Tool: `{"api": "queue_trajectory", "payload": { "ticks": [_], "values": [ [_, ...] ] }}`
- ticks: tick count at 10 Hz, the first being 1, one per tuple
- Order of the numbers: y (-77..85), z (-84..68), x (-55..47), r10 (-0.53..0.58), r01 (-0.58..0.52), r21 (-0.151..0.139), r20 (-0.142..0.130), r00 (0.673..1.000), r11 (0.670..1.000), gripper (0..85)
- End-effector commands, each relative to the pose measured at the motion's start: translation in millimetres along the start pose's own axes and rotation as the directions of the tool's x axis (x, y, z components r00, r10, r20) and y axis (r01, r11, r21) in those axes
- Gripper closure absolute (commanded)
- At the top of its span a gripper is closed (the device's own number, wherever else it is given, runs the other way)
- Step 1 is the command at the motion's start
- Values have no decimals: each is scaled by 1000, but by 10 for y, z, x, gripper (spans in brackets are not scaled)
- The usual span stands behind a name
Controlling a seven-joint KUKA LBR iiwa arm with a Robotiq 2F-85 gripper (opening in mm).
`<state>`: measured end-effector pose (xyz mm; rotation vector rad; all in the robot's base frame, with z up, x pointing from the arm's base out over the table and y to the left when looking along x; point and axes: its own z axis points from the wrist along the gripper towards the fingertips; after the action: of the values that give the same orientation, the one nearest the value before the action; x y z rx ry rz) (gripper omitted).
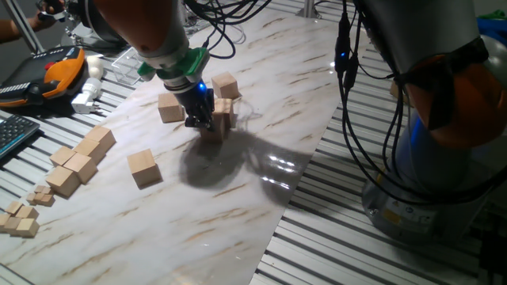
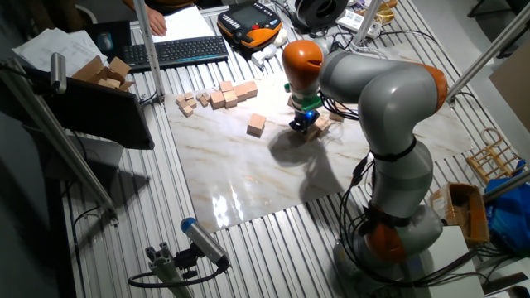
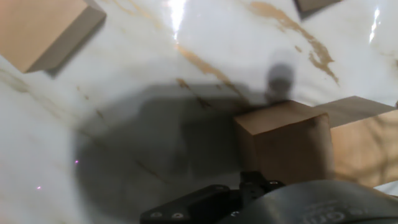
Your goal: Stack the blocks into a cross shape
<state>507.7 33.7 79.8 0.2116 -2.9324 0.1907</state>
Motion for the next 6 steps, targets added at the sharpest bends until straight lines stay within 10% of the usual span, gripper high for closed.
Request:
{"api": "queue_trajectory", "payload": {
  "ticks": [1, 6],
  "values": [
    [-27, -9, -9, -4, 4, 0, 0, 1000, 1000, 850],
    [-1, 17, -17, -2, 2, -8, 9, 1000, 1000, 850]
  ]
}}
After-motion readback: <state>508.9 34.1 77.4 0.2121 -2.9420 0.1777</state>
